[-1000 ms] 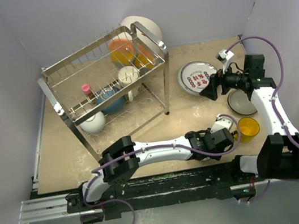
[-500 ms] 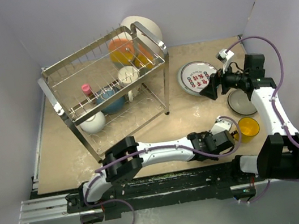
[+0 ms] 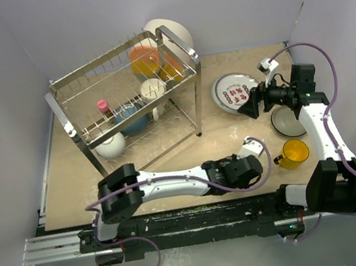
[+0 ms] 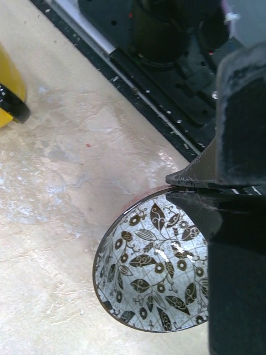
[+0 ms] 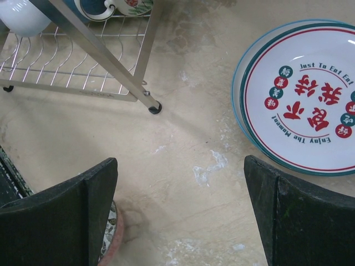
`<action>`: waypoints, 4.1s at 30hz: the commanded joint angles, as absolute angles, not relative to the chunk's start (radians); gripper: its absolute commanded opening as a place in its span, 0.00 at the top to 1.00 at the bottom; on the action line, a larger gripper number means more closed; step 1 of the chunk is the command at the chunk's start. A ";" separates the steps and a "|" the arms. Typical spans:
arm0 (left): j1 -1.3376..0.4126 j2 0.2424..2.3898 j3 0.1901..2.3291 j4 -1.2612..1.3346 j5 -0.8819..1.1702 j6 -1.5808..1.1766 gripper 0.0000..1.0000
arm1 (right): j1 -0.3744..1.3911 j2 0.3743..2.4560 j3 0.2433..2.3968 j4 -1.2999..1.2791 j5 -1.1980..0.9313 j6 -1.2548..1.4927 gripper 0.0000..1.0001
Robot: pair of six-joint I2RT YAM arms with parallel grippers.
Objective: Load the mixed dishes into the dish rack
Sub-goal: Pick up the bowl from the center of the board.
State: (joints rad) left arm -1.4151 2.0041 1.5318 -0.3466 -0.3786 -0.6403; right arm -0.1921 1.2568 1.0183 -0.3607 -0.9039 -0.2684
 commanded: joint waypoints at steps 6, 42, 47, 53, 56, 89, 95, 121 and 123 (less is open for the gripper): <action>-1.346 1.637 1.169 0.106 -0.175 -0.575 1.00 | -0.198 1.235 1.024 -0.404 -0.930 -0.352 0.02; -1.128 1.324 0.933 -0.139 0.443 0.189 1.00 | 0.154 1.180 0.845 -1.154 -1.199 -2.048 0.01; -1.114 1.347 0.947 -0.160 0.475 0.226 1.00 | 0.272 1.201 0.830 -1.069 -1.151 -1.955 0.09; -1.097 1.343 0.949 -0.163 0.514 0.245 1.00 | 0.401 1.233 0.821 -0.935 -1.069 -1.805 0.32; -1.092 1.336 0.941 -0.151 0.544 0.252 1.00 | 0.451 1.252 0.821 -0.901 -1.043 -1.760 0.41; -1.058 1.192 0.799 0.159 0.464 0.004 0.37 | 0.554 1.301 0.870 -0.952 -1.039 -1.755 1.00; -1.060 1.099 0.784 0.213 0.377 -0.163 0.29 | 0.552 1.281 0.875 -0.951 -1.030 -1.739 1.00; -1.058 1.123 0.370 0.746 -0.053 -1.184 0.25 | 0.279 1.170 0.927 -0.965 -1.051 -1.616 1.00; -1.059 1.111 0.373 0.727 -0.073 -1.190 0.23 | 0.278 1.169 0.927 -0.960 -1.054 -1.610 1.00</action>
State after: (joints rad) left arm -1.0607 1.1271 0.3817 0.5934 0.0074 -1.0676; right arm 0.2852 1.1908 0.8829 -0.9825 -0.9897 -1.6463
